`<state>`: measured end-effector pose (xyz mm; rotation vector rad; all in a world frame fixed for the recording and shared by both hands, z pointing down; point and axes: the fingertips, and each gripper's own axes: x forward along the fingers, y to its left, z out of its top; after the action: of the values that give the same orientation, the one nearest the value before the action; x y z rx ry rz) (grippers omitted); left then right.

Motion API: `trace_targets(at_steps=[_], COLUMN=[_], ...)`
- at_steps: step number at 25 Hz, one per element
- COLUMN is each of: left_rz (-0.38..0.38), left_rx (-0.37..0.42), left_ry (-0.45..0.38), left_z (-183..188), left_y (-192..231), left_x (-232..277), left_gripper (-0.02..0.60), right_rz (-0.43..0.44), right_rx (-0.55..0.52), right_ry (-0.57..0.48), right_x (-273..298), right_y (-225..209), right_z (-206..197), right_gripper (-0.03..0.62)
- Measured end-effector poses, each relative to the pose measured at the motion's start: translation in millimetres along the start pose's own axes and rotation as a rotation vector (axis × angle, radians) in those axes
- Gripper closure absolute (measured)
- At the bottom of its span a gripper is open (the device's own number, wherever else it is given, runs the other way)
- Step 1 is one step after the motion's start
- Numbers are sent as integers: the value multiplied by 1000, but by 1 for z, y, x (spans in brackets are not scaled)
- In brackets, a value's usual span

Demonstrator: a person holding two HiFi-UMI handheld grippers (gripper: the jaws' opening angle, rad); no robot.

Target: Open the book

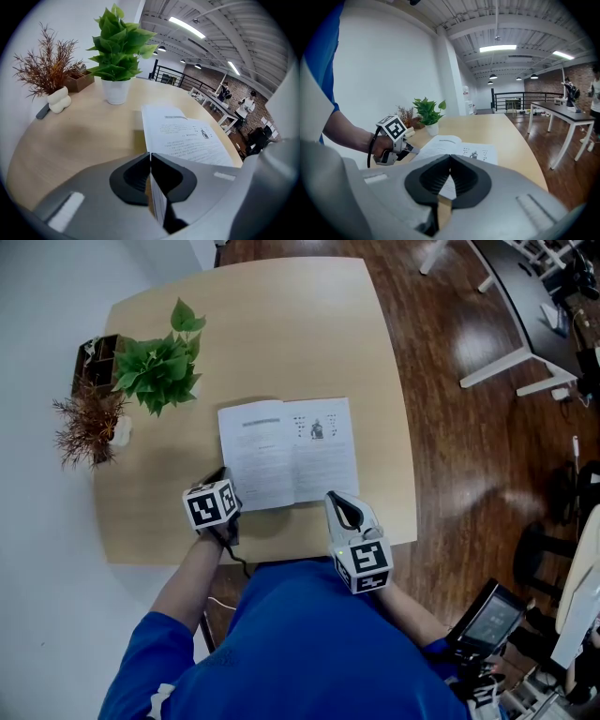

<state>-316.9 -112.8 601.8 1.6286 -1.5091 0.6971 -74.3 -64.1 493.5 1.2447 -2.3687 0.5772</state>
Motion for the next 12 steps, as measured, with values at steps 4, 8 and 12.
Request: trace_targets(at_steps=[4, 8, 12], left_rz=[7, 4, 13], left_rx=[20, 27, 37], left_ry=[25, 46, 64], left_z=[-6, -13, -18], left_y=[3, 6, 8], left_x=[4, 13, 18], left_gripper=[568, 568, 568], right_rz=[-2, -4, -11], right_rx=[-1, 0, 3], right_ry=[10, 16, 25], right_x=[3, 5, 7], right_y=[3, 4, 2], right_z=[-1, -2, -5], right_gripper=[591, 591, 591])
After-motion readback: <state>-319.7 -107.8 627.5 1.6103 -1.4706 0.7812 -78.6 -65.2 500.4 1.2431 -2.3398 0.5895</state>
